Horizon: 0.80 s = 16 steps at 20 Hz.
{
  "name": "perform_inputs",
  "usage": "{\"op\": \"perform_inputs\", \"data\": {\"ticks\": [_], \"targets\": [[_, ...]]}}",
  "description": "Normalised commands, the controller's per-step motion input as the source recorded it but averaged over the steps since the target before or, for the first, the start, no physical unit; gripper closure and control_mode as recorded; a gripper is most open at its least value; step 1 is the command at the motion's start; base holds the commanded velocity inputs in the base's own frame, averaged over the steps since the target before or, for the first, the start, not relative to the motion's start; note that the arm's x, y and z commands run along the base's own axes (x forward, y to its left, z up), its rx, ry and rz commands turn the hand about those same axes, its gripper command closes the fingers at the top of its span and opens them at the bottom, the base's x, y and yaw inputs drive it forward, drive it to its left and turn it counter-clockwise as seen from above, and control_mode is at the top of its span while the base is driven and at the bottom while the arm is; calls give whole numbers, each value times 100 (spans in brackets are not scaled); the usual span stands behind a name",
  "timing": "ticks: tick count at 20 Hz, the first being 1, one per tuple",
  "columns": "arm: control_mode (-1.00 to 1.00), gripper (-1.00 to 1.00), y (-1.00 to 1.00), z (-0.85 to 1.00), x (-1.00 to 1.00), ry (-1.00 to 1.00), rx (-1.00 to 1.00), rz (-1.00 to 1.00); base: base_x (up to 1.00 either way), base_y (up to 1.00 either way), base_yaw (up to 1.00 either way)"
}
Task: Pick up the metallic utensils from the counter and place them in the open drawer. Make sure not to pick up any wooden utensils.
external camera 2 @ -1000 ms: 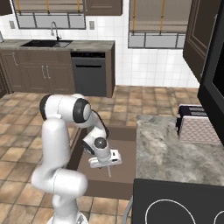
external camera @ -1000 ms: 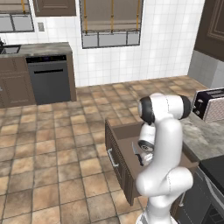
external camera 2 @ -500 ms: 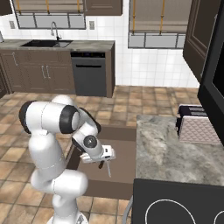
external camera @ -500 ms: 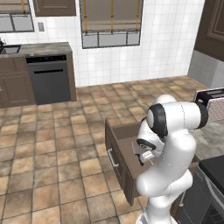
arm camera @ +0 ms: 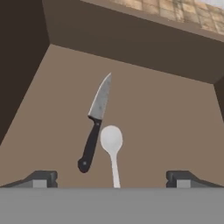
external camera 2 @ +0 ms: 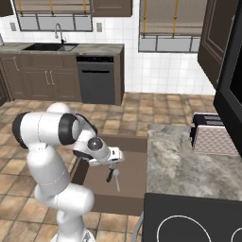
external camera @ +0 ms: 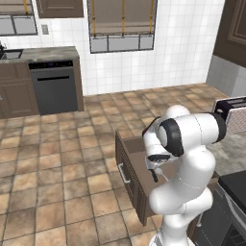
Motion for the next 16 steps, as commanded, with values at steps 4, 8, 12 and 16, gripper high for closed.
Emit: {"op": "perform_inputs", "data": {"ticks": [4, 8, 12, 16], "targets": [[-100, -100, -28, 100, 93, 22, 11, -3, 0, 0, 0], [-100, -100, -41, 100, 80, 24, 19, -6, 0, 0, 0], [-100, -100, -42, 100, 71, 22, 28, -11, 0, 0, 0], [-100, -100, -37, 100, 78, 16, 33, -8, 0, 0, 0]]}}
